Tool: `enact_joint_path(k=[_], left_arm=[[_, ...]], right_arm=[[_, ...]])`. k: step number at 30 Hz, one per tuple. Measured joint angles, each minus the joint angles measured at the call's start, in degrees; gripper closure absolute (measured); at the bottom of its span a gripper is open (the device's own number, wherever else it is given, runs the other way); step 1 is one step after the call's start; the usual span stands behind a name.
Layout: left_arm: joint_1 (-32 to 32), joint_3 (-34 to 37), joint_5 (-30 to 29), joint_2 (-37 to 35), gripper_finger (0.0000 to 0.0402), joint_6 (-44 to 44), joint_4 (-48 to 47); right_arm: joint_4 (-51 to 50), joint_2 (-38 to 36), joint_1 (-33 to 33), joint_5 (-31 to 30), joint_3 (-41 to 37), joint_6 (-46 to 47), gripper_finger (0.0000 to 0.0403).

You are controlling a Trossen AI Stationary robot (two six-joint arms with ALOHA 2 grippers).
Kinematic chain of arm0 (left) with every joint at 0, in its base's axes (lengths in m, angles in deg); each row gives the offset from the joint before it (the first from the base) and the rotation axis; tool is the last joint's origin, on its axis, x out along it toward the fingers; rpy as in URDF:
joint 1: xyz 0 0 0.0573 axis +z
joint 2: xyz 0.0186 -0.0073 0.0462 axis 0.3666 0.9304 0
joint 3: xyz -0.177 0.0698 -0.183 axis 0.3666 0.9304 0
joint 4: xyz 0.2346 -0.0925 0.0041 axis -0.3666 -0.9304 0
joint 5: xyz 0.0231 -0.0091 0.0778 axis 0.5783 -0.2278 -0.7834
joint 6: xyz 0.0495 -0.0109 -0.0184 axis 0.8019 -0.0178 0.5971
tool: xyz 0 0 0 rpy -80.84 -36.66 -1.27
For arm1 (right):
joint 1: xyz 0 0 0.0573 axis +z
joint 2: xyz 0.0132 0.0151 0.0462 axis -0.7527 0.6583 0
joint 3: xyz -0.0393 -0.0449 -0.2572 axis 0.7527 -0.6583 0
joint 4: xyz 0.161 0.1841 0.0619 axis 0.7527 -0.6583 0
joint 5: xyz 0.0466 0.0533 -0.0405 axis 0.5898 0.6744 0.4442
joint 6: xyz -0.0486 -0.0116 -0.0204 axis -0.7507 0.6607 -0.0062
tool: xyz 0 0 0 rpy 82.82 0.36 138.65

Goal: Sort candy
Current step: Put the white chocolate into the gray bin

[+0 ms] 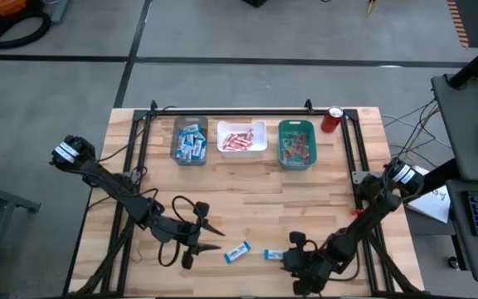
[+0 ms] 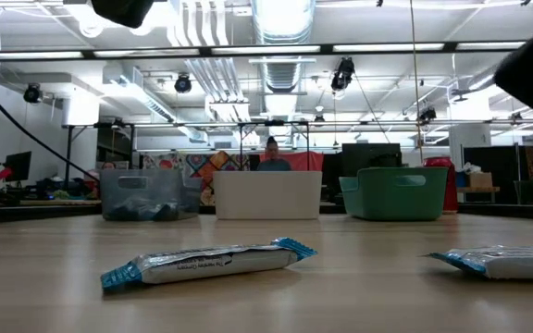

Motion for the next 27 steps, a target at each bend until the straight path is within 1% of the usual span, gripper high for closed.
enact_joint_path(k=[2, 5, 9, 13, 16, 19, 25, 27], left_arm=[[0.1, 0.0, -0.1, 0.0, 0.0242, 0.6, 0.2], [0.1, 0.0, -0.1, 0.0, 0.0242, 1.0, -2.3], [0.1, 0.0, -0.1, 0.0, 0.0242, -0.6, -6.2], [0.2, 0.0, -0.1, 0.0, 0.0242, -0.5, -6.2], [0.2, 0.0, -0.1, 0.0, 0.0242, -0.4, -6.1], [0.2, 0.0, -0.1, 0.0, 0.0242, -0.4, -6.1], [0.3, -0.1, -0.1, 0.0, 0.0242, 0.2, -6.0], [0.3, -0.1, -0.1, 0.0, 0.0242, 0.2, -5.9]], right_arm=[[-0.1, 0.1, 0.0, -4.1, 0.0, 1.8, 0.0316], [-0.1, 0.1, 0.0, -6.9, 0.0, 2.0, 0.0316], [-0.3, -0.3, -0.2, -7.6, 0.0, 1.1, 0.0332], [-0.4, -0.4, -0.5, -9.3, 0.0, -1.5, 0.0360], [-0.1, -0.4, -1.1, -8.0, 0.0, -1.9, 0.0356], [-0.1, -0.4, -1.8, -7.0, 0.1, -1.8, 0.0327], [-0.1, -0.4, -1.6, -6.9, 0.2, -1.8, 0.0231], [-0.3, -0.1, -1.3, -6.4, 0.2, -0.9, 0.0205]])
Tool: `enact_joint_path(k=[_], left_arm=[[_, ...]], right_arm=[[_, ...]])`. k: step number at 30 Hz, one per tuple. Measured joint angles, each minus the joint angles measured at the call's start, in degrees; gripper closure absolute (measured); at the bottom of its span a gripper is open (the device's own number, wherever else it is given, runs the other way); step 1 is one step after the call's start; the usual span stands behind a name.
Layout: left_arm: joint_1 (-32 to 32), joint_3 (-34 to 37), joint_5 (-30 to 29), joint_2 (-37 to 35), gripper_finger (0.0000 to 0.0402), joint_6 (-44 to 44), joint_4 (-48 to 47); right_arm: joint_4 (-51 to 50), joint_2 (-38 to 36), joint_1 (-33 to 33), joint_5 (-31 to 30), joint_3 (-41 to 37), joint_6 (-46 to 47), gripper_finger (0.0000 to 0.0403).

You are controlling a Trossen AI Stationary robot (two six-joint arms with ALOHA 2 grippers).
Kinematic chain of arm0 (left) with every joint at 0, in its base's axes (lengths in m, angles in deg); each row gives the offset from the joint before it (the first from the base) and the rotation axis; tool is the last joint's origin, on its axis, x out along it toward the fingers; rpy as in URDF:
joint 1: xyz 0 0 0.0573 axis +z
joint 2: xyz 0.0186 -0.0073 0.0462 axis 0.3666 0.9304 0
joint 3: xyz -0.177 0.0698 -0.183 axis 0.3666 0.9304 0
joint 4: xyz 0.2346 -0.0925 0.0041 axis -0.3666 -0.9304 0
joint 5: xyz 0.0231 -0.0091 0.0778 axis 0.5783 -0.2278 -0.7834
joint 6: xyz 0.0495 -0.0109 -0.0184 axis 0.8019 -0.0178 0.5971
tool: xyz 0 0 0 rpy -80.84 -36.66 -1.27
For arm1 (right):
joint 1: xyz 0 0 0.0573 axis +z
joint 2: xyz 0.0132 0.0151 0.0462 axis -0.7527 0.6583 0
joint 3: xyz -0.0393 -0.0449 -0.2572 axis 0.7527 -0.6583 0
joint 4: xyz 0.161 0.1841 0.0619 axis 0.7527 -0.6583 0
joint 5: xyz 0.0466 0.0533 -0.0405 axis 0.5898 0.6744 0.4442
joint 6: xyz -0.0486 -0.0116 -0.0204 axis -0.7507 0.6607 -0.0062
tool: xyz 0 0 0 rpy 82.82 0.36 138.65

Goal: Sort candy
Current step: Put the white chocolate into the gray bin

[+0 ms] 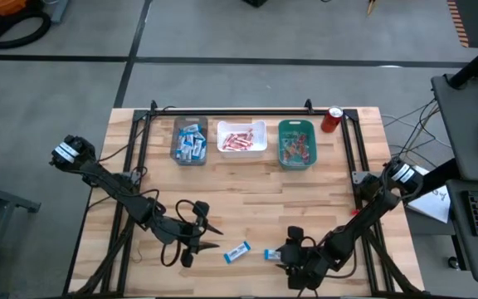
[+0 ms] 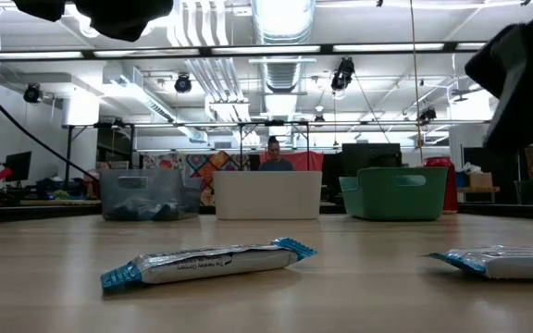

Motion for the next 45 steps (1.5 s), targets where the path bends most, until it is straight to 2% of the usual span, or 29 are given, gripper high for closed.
enact_joint_path(k=[7, 15, 19, 22, 25, 28, 32, 38, 45], left_arm=[[0.2, 0.0, 0.0, 0.0, 0.0242, 0.0, 0.4], [0.7, 0.0, 0.0, 0.0, 0.0242, 0.0, 1.5], [0.8, 0.0, 0.0, 0.0, 0.0242, 0.0, 1.6], [0.8, 0.0, -0.1, 0.0, 0.0242, 0.0, 1.8], [0.8, -0.2, -2.7, -0.4, 0.0242, 1.5, 1.1], [0.8, -0.5, -3.4, -2.0, 0.0242, 3.0, 1.7], [1.1, -0.5, -4.9, -3.4, 0.0242, 4.5, 3.5], [1.6, -0.5, -6.0, -2.0, 0.0242, 3.2, 7.7], [1.8, -0.4, -5.9, 0.9, 0.0227, 3.0, 12.9]], right_arm=[[-0.4, 4.8, 1.6, 1.1, -0.3, 5.3, 0.0161], [0.0, 10.2, 0.8, -0.3, -0.1, 6.1, 0.0173], [0.0, 11.5, 0.2, 0.6, -0.1, 6.1, 0.0205], [-0.2, 11.4, 0.0, 0.9, -0.1, 5.5, 0.0248], [-0.6, 10.3, -0.1, 0.4, -0.1, 4.9, 0.0297], [-0.7, 8.1, -0.3, 0.8, -0.3, 4.4, 0.0300], [-1.8, 3.6, -1.2, -1.3, -0.7, 4.5, 0.0370], [3.8, -4.4, -2.0, -12.5, -2.0, -3.1, 0.0395], [22.3, -8.5, -5.9, -14.0, -3.4, -21.6, 0.0397]])
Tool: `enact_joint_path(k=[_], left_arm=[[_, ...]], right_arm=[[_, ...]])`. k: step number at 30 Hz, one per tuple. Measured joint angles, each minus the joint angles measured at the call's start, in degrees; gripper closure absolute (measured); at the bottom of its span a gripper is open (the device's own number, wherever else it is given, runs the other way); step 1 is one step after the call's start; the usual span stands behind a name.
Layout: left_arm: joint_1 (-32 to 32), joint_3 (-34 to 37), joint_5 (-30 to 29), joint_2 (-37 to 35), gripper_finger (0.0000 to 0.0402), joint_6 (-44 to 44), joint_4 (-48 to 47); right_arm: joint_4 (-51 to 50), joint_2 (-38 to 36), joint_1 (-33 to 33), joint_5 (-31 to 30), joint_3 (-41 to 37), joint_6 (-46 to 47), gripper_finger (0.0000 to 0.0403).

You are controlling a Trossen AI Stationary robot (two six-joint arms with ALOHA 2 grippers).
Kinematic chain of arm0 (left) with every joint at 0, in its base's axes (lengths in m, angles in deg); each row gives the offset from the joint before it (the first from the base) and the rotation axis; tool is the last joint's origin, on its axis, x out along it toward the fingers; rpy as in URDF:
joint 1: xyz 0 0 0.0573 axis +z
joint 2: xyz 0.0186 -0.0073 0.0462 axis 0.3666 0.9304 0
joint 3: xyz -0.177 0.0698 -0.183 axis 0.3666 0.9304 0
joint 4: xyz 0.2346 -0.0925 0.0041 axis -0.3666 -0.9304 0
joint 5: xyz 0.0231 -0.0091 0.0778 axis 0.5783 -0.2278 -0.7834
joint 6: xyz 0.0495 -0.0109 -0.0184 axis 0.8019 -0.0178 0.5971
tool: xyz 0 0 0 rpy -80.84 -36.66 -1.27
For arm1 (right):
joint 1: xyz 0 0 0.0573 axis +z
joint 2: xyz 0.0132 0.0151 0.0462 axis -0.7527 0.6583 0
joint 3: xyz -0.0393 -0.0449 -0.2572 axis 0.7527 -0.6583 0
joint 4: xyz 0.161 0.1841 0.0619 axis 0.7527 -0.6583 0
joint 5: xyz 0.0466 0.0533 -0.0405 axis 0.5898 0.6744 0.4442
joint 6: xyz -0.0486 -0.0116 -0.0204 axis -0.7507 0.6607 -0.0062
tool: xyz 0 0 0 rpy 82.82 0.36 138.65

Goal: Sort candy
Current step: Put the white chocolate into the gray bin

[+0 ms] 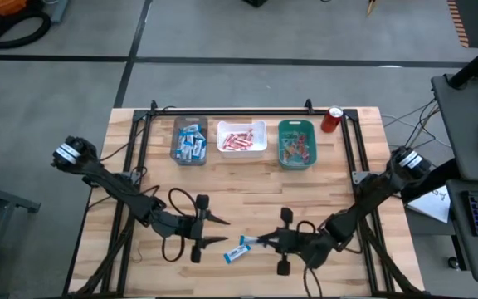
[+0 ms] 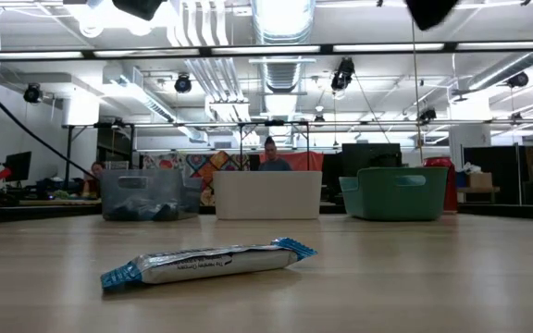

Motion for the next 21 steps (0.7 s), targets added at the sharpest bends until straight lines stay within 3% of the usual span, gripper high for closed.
enact_joint_path(k=[6, 11, 21], left_arm=[[0.1, 0.0, 0.1, 2.0, 0.0198, 1.6, 3.3], [0.2, 0.0, 1.9, 3.0, 0.0186, 1.2, 3.7], [2.0, 0.0, 0.9, 3.1, 0.0207, -2.8, 3.7]], right_arm=[[10.6, 0.9, -4.7, 4.5, -0.1, -10.8, 0.0396], [10.8, 1.5, -7.5, 7.3, 0.0, -13.0, 0.0395], [13.1, 1.5, -8.2, 9.0, 0.0, -16.6, 0.0394]])
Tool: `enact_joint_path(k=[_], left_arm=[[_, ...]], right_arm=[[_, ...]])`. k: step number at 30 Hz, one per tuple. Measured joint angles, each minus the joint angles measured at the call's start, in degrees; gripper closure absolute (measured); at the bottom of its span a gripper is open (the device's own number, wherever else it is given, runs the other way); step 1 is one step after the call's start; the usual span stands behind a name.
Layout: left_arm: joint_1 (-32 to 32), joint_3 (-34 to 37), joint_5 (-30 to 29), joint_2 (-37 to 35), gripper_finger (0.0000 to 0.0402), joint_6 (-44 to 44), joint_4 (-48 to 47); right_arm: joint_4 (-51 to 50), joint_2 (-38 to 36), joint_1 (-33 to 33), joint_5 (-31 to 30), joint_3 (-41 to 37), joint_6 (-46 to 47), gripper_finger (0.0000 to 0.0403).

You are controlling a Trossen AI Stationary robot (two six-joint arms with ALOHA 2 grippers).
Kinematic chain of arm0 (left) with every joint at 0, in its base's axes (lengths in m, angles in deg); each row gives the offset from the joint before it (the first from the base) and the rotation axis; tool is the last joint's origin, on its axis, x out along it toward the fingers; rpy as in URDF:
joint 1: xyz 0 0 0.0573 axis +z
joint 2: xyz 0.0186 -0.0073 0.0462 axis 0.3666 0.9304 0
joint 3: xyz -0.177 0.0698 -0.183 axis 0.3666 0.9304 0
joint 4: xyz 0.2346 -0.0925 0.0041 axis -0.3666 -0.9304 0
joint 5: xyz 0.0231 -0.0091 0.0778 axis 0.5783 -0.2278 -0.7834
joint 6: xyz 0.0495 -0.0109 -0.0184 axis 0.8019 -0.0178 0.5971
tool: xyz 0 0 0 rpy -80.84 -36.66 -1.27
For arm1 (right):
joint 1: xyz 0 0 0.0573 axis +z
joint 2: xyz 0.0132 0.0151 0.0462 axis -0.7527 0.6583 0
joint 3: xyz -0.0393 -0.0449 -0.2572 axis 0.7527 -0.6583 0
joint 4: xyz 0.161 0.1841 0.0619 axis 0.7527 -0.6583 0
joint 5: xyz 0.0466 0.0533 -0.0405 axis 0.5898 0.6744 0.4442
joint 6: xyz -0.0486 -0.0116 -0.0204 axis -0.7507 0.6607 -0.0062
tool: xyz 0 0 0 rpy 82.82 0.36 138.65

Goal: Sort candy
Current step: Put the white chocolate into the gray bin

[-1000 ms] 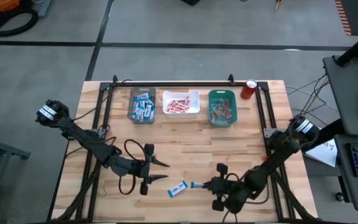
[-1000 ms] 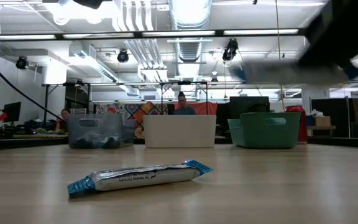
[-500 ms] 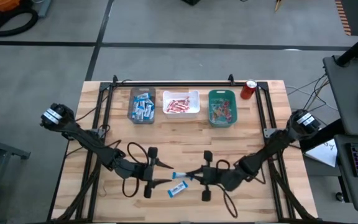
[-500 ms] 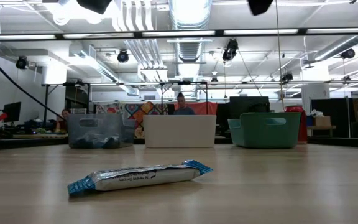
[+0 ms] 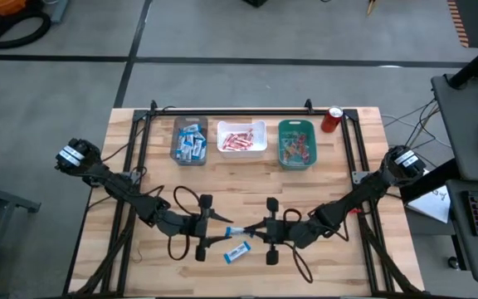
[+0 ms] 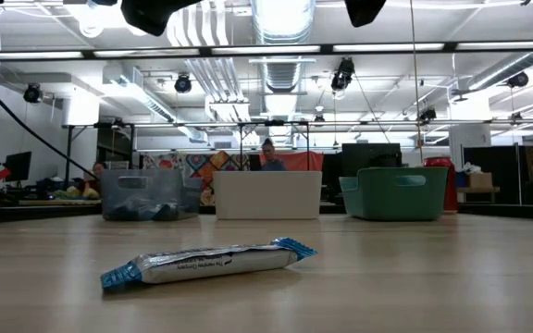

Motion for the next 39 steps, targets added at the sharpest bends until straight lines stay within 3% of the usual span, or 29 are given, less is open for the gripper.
enact_joint_path(k=[4, 10, 18, 20, 22, 26, 28, 29, 33, 36, 39], left_arm=[[0.0, 0.0, 0.0, 0.0, 0.0259, 0.1, 0.0], [0.1, 0.0, -0.9, 0.0, 0.0385, 0.7, -0.3], [0.4, 0.0, -6.6, -1.2, 0.0396, 2.0, -4.1], [1.0, 0.0, -10.3, -3.2, 0.0396, 1.9, -8.5], [1.9, 0.0, -14.8, -5.7, 0.0396, 0.9, -14.4], [5.3, -0.1, -33.8, -11.7, 0.0396, -5.9, -34.0], [8.6, -0.1, -41.9, -15.1, 0.0396, -13.5, -46.8], [10.8, -0.1, -42.8, -17.0, 0.0396, -17.8, -53.6], [24.7, 0.4, -35.1, -22.6, 0.0397, -29.6, -72.1], [35.9, 2.5, -27.8, -24.0, 0.0397, -22.5, -71.5], [44.1, 4.5, -14.7, -23.9, 0.0397, -10.5, -63.0]], right_arm=[[0.2, 0.2, 0.0, 0.0, 0.0, -1.1, 0.0394], [0.4, 1.0, -0.1, 0.0, 0.0, -2.0, 0.0394], [0.1, 1.0, -1.0, -0.9, 0.1, -1.0, 0.0375], [0.0, 0.2, -1.5, -3.6, 0.1, -0.5, 0.0353], [0.1, -1.0, -1.9, -10.2, 0.1, 1.0, 0.0328], [0.0, -2.3, -2.3, -25.5, 0.1, 1.4, 0.0287], [-0.2, -2.3, -2.3, -27.4, 0.1, 0.1, 0.0273], [-0.1, -2.3, -2.3, -27.2, 0.1, -0.1, 0.0268], [0.0, -2.2, -2.4, -25.5, 0.1, 0.4, 0.0256], [-0.2, -2.1, -2.5, -24.0, 0.1, 0.6, 0.0255], [-0.1, -2.1, -2.5, -24.0, 0.1, 0.6, 0.0259]])
